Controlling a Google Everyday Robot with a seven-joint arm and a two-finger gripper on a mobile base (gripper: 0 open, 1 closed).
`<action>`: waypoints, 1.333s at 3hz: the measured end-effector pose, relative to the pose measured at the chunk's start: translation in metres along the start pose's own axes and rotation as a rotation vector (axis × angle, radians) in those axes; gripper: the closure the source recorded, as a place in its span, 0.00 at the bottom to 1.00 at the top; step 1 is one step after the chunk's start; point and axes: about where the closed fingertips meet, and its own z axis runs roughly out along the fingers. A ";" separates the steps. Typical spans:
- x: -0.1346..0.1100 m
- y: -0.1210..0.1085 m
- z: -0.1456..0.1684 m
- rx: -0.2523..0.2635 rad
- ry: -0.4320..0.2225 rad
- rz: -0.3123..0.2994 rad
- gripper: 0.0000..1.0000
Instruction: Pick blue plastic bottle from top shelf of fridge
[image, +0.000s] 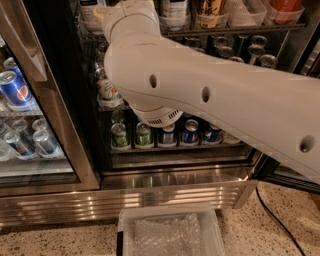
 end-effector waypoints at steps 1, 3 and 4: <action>-0.001 -0.006 -0.003 0.027 -0.001 0.004 0.42; -0.005 -0.009 0.004 0.029 -0.017 0.022 0.42; -0.009 -0.011 0.015 0.033 -0.035 0.025 0.43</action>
Offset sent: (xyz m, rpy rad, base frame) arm 0.0042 -0.0142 0.0063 0.0216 -0.0184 -0.0442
